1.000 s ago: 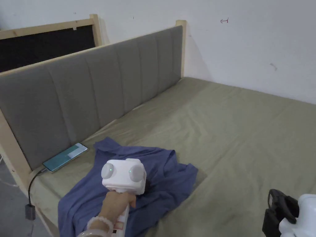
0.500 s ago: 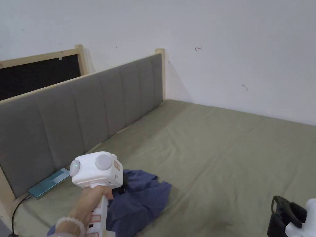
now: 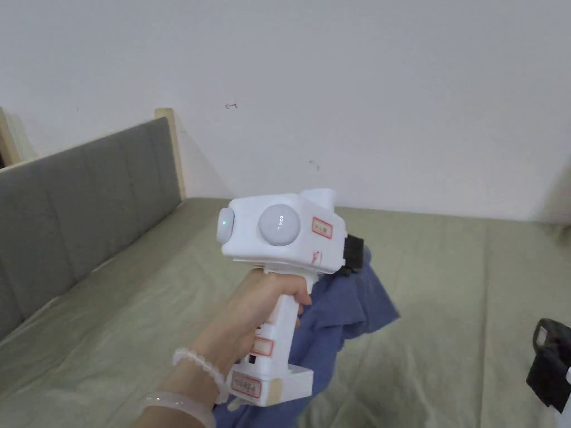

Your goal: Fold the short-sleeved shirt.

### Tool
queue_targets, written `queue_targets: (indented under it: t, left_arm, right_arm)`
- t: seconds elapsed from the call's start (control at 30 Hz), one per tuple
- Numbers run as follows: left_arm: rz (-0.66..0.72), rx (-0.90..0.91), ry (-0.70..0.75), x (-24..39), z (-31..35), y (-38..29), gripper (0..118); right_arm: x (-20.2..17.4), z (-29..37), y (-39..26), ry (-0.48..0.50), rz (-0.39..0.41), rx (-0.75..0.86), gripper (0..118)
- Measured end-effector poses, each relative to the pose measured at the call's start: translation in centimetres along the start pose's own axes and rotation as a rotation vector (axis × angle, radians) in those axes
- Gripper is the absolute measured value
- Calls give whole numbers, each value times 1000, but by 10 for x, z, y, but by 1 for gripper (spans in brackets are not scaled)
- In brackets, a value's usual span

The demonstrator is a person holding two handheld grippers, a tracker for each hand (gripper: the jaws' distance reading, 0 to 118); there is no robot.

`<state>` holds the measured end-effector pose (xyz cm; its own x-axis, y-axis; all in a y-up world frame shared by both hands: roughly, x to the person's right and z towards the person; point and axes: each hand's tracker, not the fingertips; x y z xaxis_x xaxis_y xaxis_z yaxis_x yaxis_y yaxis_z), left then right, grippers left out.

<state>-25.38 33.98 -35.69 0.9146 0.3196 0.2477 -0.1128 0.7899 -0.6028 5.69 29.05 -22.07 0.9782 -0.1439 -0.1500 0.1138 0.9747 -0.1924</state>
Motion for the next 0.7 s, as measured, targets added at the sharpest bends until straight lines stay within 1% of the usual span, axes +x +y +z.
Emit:
queue_targets:
  t: [0.07, 0.13, 0.17, 0.2, 0.23, 0.27, 0.33, 0.37, 0.43, 0.5, 0.57, 0.6, 0.63, 0.7]
  left_arm:
    - [-61, -26, -71, 52, -25, 0, 2]
    - [-109, -57, -112, 95, -53, -12, 2]
    - [-105, -76, -132, 105, -68, -24, 2]
    - [-47, -111, -138, 114, -84, -40, 2]
    - [-40, -190, -162, 125, -106, -61, 2]
    - [-46, -249, -164, 132, -128, -84, 2]
    - [-85, -397, -77, 143, -177, -138, 2]
    - [-67, -487, -67, 143, -202, -168, 2]
    - [-28, -591, -77, 144, -228, -212, 2]
    - [-61, -623, -27, 148, -235, -237, 2]
    - [-122, -599, -30, 151, -235, -240, 4]
    - [-111, -588, -21, 150, -235, -238, 9]
    - [-96, -594, -28, 144, -239, -232, 32]
    - [-32, -597, -69, 138, -234, -220, 97]
  right_arm:
    - [22, 10, 5, -59, -8, 13, 0]
    - [41, 19, 5, -108, -14, 20, 0]
    - [48, 22, 3, -129, -15, 16, 0]
    - [55, 25, 1, -145, -17, 11, 0]
    - [63, 28, -3, -165, -22, 1, 0]
    - [70, 29, -7, -175, -28, -13, 0]
    - [83, 30, -17, -205, -41, -59, 0]
    - [89, 32, -23, -218, -47, -77, 0]
    - [98, 36, -31, -231, -55, -102, 0]
    - [106, 39, -37, -244, -59, -122, 0]
    - [112, 39, -41, -257, -51, -144, 0]
    - [114, 38, -43, -266, -51, -148, 0]
    - [117, 37, -44, -272, -57, -157, 0]
    - [119, 36, -45, -268, -83, -160, 0]
